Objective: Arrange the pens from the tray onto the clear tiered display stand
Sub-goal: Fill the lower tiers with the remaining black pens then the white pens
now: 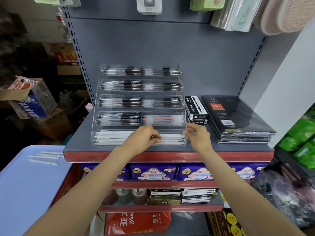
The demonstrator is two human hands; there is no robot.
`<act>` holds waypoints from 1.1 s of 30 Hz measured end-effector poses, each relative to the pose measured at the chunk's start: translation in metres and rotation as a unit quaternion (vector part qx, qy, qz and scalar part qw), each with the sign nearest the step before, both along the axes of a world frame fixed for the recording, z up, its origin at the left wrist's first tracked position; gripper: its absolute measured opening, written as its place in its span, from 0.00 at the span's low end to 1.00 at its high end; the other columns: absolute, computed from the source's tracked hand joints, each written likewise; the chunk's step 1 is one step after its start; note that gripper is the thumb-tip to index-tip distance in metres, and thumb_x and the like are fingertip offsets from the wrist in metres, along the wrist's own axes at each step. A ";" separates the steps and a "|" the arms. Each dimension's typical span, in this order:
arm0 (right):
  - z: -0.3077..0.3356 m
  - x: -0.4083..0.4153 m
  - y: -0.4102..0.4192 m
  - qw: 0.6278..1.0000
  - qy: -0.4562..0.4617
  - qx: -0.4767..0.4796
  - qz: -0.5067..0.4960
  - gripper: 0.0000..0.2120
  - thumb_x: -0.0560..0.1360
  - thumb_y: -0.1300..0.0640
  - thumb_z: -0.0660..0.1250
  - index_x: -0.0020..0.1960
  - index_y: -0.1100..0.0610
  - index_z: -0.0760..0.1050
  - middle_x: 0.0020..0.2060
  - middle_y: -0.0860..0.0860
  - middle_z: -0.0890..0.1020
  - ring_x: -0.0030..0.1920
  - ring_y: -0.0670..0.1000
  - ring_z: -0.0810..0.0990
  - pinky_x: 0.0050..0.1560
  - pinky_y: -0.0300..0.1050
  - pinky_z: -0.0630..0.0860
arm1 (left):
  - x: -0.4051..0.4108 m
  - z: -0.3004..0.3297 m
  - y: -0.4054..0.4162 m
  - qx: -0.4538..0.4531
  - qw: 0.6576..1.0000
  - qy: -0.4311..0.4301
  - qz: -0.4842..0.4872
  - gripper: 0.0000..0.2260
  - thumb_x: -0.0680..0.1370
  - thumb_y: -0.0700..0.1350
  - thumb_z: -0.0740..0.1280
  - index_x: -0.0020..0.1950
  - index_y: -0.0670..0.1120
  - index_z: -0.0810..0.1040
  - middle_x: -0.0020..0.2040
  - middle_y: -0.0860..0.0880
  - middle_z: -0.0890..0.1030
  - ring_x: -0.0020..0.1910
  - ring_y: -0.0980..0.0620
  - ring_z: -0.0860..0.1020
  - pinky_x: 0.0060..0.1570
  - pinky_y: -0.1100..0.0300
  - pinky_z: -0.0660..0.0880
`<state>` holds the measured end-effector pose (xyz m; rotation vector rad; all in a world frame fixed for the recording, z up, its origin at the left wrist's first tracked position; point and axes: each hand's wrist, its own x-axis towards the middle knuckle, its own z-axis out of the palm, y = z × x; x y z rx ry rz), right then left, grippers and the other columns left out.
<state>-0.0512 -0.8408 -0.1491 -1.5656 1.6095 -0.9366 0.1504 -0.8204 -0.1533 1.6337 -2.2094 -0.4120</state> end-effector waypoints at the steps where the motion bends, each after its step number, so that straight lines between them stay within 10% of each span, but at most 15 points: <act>1: -0.001 0.001 0.001 1.000 0.001 -0.007 -0.006 0.17 0.76 0.63 0.65 0.65 0.61 0.73 0.56 0.56 0.81 0.56 0.51 0.79 0.52 0.32 0.67 | -0.001 -0.001 0.001 0.002 1.000 0.008 -0.005 0.08 0.77 0.45 0.66 0.55 0.47 0.81 0.51 0.49 0.78 0.47 0.54 0.75 0.54 0.56 0.74; 10: 0.007 0.038 0.024 0.984 0.058 -0.166 -0.019 0.17 0.76 0.64 0.65 0.64 0.58 0.73 0.59 0.53 0.74 0.57 0.51 0.75 0.63 0.45 0.71 | 0.014 0.003 0.006 -0.032 0.997 0.072 0.005 0.10 0.78 0.43 0.65 0.57 0.46 0.79 0.52 0.48 0.79 0.52 0.53 0.76 0.53 0.64 0.71; 21: 0.022 0.251 0.061 0.966 0.027 -0.132 0.221 0.09 0.77 0.61 0.63 0.55 0.58 0.78 0.49 0.51 0.82 0.44 0.44 0.75 0.43 0.24 0.68 | 0.201 0.010 0.080 -0.171 0.936 0.109 0.288 0.03 0.75 0.45 0.67 0.47 0.48 0.79 0.39 0.50 0.81 0.36 0.50 0.77 0.38 0.59 0.71; 33: -0.107 0.507 0.085 0.927 0.182 0.030 0.328 0.17 0.78 0.61 0.60 0.66 0.61 0.69 0.63 0.58 0.73 0.64 0.58 0.71 0.62 0.46 0.66 | 0.466 -0.111 0.126 0.064 0.940 0.069 0.329 0.12 0.76 0.39 0.63 0.59 0.44 0.78 0.59 0.44 0.78 0.58 0.43 0.76 0.57 0.53 0.72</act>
